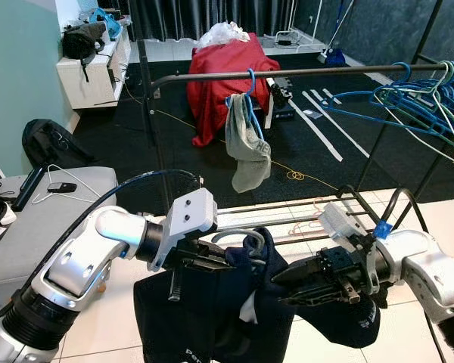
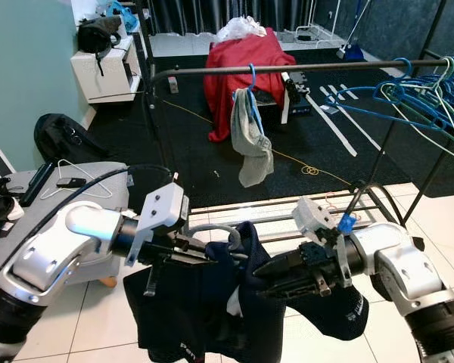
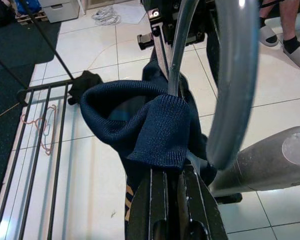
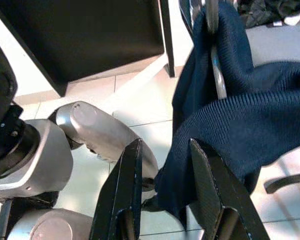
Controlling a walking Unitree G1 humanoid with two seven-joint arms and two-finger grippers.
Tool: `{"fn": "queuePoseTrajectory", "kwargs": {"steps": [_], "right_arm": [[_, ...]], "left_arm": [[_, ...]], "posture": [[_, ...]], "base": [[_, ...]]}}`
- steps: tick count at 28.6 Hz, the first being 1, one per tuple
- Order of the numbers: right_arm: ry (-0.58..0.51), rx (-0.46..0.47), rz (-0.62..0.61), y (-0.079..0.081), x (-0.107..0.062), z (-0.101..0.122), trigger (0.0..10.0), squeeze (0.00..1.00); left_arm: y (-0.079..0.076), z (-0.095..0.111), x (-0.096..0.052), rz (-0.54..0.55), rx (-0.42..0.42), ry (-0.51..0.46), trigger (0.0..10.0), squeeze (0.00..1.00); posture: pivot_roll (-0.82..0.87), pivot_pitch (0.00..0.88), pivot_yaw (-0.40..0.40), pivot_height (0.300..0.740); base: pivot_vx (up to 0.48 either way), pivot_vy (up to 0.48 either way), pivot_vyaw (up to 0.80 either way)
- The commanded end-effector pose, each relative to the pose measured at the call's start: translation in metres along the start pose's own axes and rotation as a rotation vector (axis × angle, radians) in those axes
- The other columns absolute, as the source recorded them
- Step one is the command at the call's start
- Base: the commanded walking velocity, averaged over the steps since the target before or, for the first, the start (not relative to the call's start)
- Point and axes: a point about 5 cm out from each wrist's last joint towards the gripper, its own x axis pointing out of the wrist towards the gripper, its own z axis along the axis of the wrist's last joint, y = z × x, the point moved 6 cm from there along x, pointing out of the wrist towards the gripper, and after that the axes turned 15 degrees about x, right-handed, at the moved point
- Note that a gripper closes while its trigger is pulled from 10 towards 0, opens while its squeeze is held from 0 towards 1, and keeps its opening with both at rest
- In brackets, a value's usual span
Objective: Hang hanger
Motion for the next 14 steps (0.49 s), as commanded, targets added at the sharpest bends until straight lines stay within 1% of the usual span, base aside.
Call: {"fn": "queuePoseTrajectory", "kwargs": {"steps": [1, 4, 5, 6, 7, 14], "right_arm": [[0.025, -0.008, -0.01, -0.0019, 0.0009, -0.0019, 10.0, 0.0], [0.023, -0.009, -0.012, -0.0025, 0.0002, -0.0011, 10.0, 0.0], [0.017, -0.011, -0.015, -0.0031, -0.0004, -0.0002, 6.3, 0.0], [0.017, -0.011, -0.015, -0.0031, -0.0004, -0.0002, 6.3, 0.0], [0.005, -0.011, -0.016, -0.0034, -0.0012, 0.0016, 0.0, 0.0], [-0.031, -0.017, -0.008, -0.0031, -0.0013, 0.0065, 0.0, 0.0]], "left_arm": [[-0.0002, 0.0122, 0.0029, -0.014, 0.043, -0.029, 0.0, 0.0], [-0.0006, 0.0122, 0.0028, -0.015, 0.043, -0.029, 0.0, 0.0], [-0.0008, 0.0121, 0.0027, -0.016, 0.042, -0.028, 0.0, 0.0], [-0.0008, 0.0121, 0.0027, -0.016, 0.042, -0.028, 0.0, 0.0], [-0.0013, 0.0121, 0.003, -0.017, 0.043, -0.028, 0.0, 0.0], [-0.003, 0.0113, 0.0042, -0.021, 0.045, -0.026, 0.0, 0.0]], "posture": [[-0.12, 0.08, -0.017, 0.74], [-0.12, 0.077, -0.019, 0.74], [-0.12, 0.077, -0.019, 0.74], [-0.12, 0.077, -0.019, 0.74], [-0.12, 0.07, -0.02, 0.74], [-0.12, 0.064, -0.022, 0.74]], "base": [[0.0, 0.0, 0.0], [0.0, 0.0, 0.0], [0.0, 0.0, 0.0], [0.0, 0.0, 0.0], [0.0, 0.0, 0.0], [0.0, 0.0, 0.0]]}}
